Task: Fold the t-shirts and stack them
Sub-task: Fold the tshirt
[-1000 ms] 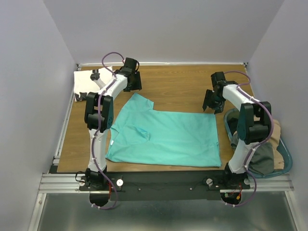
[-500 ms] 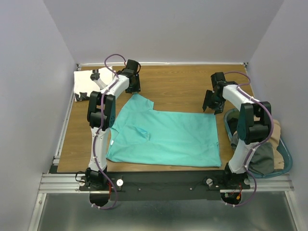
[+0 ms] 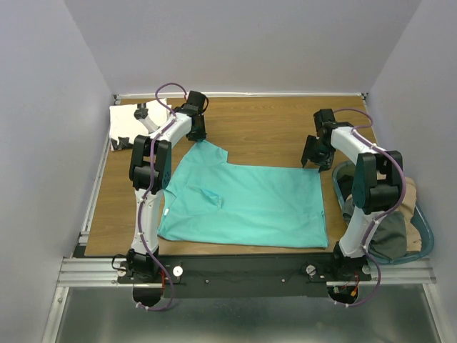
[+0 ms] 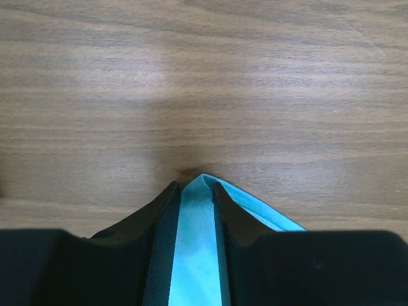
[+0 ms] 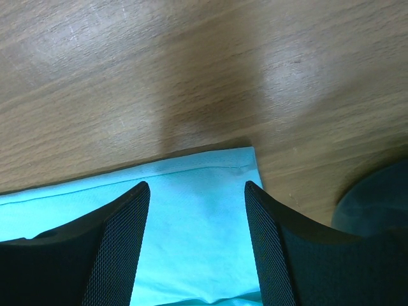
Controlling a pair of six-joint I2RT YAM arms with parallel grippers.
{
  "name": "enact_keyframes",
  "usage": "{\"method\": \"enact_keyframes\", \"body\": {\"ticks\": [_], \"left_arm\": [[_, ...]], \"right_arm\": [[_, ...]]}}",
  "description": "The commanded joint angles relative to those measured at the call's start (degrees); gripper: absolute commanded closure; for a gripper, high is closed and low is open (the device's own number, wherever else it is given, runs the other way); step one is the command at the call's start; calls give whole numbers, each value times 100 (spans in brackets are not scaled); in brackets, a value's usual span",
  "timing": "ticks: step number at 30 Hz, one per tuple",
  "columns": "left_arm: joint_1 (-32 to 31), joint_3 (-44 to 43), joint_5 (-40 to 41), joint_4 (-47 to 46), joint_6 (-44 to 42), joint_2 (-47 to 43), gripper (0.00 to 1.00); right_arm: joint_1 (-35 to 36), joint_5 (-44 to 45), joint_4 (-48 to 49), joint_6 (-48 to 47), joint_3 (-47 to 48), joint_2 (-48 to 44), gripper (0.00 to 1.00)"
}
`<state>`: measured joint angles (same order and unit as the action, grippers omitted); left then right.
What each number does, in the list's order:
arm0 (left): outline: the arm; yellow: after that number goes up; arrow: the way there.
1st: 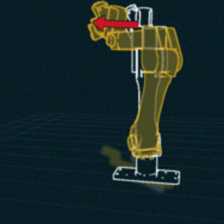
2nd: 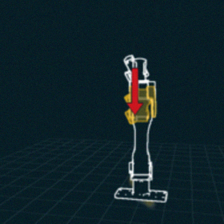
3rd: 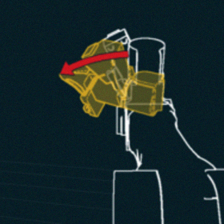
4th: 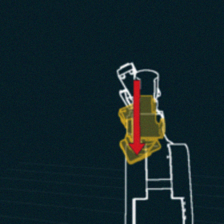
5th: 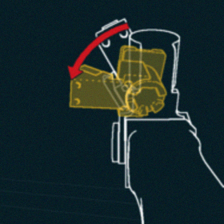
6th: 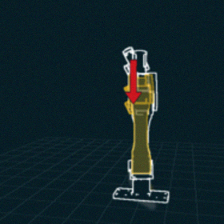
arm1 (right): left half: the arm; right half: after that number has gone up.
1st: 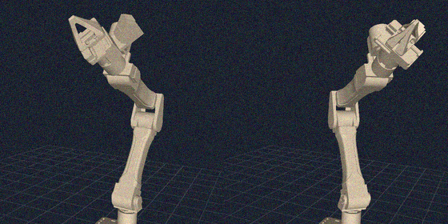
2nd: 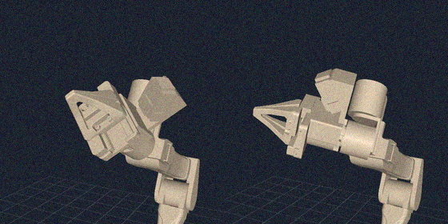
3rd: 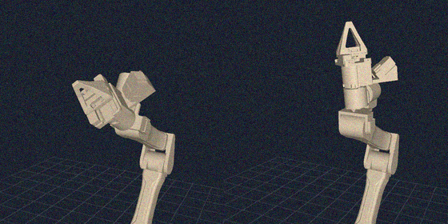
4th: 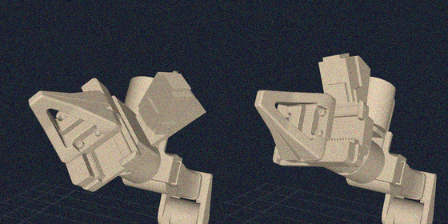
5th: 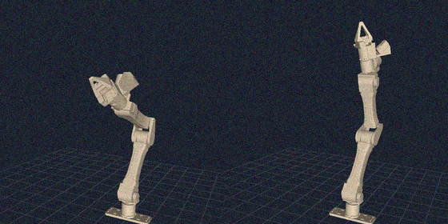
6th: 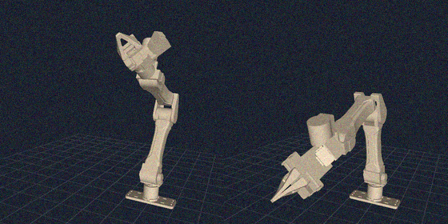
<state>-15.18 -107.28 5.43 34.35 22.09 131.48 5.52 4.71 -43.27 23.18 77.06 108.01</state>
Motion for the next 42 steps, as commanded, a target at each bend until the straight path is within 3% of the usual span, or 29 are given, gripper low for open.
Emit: {"method": "enact_keyframes", "body": {"ticks": [1,11,17,28,35,42], "left_arm": [[-20,67,-60,-86,-20,71,68],[-11,76,-200,-139,-55,62,87],[-20,146,-279,-165,-55,36,98],[-11,129,-323,-183,-38,-8,100],[-11,138,-332,-174,-38,-70,100],[-11,15,-508,-236,-108,-35,100]], "right_arm": [[-103,162,55,99,-33,-52,32],[-297,136,503,46,-147,123,33],[-297,-40,714,20,-226,247,42],[-297,91,714,-15,-560,151,54],[-297,206,670,-24,-613,45,67],[-297,83,635,-94,-499,98,94]]}}
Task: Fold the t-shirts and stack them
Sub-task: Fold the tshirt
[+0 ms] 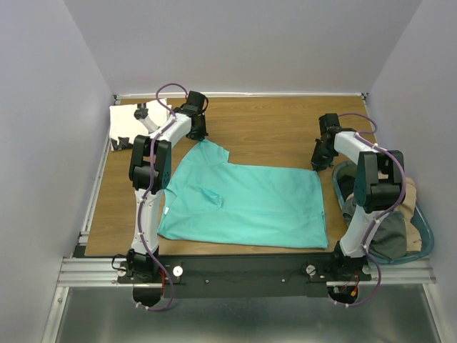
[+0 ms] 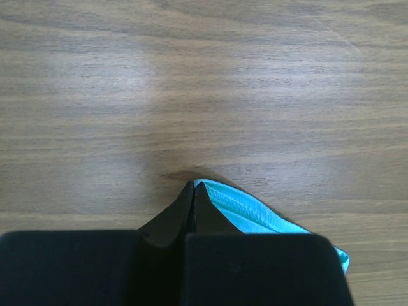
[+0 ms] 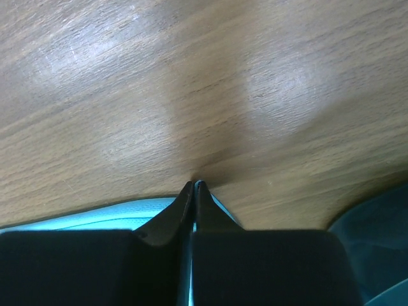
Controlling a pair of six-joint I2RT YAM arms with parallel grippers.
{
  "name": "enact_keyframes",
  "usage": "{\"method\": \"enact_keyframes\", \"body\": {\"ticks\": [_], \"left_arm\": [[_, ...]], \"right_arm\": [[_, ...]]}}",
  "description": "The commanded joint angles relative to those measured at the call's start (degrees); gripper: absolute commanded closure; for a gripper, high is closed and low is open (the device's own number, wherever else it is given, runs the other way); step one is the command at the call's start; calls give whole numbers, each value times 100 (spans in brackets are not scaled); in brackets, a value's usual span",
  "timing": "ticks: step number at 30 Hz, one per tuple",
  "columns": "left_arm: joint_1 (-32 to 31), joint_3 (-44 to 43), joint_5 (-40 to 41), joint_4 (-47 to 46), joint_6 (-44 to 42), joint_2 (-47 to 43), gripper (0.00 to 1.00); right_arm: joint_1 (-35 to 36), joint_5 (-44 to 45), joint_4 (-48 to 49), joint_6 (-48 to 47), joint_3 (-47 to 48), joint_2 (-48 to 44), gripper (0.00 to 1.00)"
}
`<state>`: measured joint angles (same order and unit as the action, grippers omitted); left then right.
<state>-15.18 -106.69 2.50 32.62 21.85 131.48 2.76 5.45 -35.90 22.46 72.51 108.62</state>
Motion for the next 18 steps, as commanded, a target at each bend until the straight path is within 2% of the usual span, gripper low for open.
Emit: {"method": "enact_keyframes", "body": {"ticks": [1,3,11,18], "left_arm": [[-11,-79,-224,-80,-93,-26,100],[-11,-150,-224,-72,-119,0,100],[129,-510,-444,-72,-93,167,100],[313,-1274,-750,16,-137,475,100]], "right_arm": [[-22,8,-119,-22,8,37,96],[-22,-9,-128,-31,96,63,100],[-22,-79,-189,-136,623,326,100],[-22,-123,-242,-215,1255,695,100]]}}
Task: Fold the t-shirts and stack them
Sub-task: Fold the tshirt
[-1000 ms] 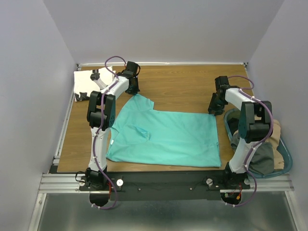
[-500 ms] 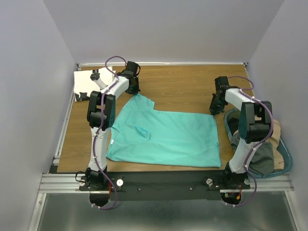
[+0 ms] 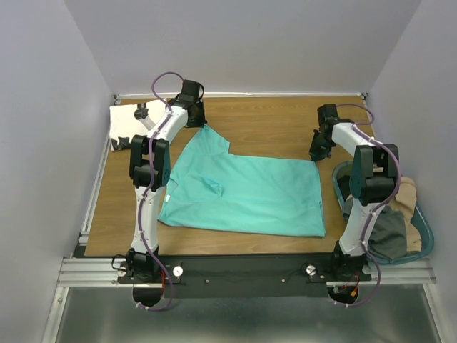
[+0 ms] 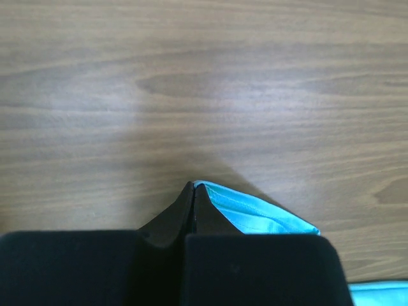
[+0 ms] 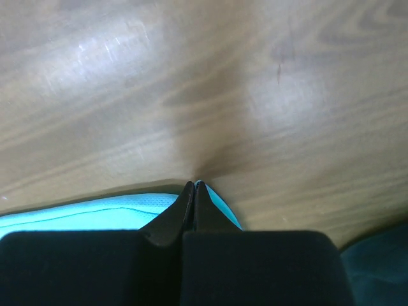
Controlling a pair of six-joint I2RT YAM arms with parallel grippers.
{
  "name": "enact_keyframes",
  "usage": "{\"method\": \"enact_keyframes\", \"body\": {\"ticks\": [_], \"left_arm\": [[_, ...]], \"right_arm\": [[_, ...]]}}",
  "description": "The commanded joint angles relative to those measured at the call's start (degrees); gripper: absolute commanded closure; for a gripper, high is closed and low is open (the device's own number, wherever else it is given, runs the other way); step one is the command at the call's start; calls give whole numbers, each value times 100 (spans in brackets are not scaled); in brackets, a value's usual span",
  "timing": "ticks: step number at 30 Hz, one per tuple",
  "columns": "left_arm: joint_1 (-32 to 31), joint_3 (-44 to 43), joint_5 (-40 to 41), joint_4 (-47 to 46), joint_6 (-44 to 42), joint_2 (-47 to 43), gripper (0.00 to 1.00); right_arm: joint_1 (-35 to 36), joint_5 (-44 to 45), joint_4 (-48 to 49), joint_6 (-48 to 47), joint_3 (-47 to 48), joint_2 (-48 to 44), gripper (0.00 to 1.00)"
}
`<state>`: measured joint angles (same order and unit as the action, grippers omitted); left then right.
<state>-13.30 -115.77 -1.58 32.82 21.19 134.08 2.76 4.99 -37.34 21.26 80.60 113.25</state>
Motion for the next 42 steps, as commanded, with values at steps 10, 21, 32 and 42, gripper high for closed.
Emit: {"method": "enact_keyframes", "body": {"ticks": [10,21,32,42], "left_arm": [[460,-1106,-1089,-486,-54,470,100],[715,-782,-2038,-1339,-115,58,100],[706,1740,-2188,-1990,-546,-1515,100],[645,3515,-2171,-2236,-546,-2781,100]], "right_arm": [[-22,-34,-467,-245,2046,1181,100],[-22,-130,-810,-332,3471,1753,100],[-13,-262,-810,-456,2813,1086,100],[-13,-139,-766,-579,2040,637,100]]}}
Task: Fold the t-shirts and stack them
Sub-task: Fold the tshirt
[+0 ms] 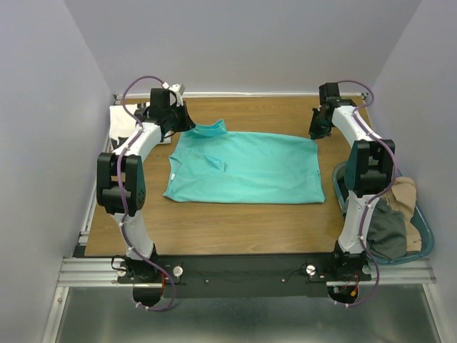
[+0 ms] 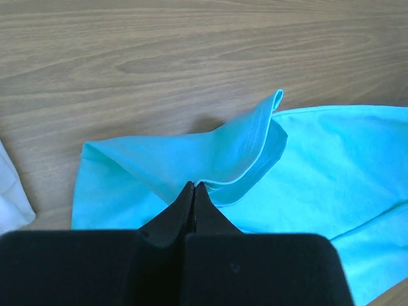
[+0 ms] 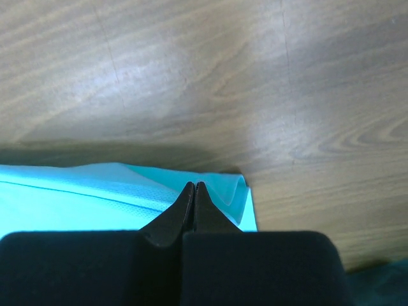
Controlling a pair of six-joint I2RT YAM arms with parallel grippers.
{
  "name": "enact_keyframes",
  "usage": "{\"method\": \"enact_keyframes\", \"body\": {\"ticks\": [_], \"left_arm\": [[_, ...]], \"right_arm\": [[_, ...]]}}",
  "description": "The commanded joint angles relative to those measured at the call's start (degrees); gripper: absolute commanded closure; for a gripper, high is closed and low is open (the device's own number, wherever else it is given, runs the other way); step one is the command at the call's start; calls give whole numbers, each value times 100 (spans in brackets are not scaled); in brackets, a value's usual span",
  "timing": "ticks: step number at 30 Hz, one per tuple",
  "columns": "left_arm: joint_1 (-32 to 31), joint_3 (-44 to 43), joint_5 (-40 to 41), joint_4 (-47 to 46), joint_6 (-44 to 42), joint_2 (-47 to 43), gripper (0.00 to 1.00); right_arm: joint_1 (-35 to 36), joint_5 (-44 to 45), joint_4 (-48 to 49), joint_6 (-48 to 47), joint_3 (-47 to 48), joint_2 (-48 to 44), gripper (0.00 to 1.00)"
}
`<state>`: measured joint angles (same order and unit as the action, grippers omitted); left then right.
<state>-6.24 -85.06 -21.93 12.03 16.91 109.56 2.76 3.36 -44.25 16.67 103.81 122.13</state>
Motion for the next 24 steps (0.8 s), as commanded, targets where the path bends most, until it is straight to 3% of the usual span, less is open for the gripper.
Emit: {"method": "enact_keyframes", "body": {"ticks": [1,12,24], "left_arm": [[-70,568,-118,-157,-135,-408,100],[-123,1842,382,-166,93,-1541,100],[-123,2643,559,-34,463,-2579,100]], "right_arm": [[-13,25,-66,-120,-326,-329,100],[-13,60,127,-111,-1160,-944,99],[5,16,268,-102,-1811,-1402,100]]}}
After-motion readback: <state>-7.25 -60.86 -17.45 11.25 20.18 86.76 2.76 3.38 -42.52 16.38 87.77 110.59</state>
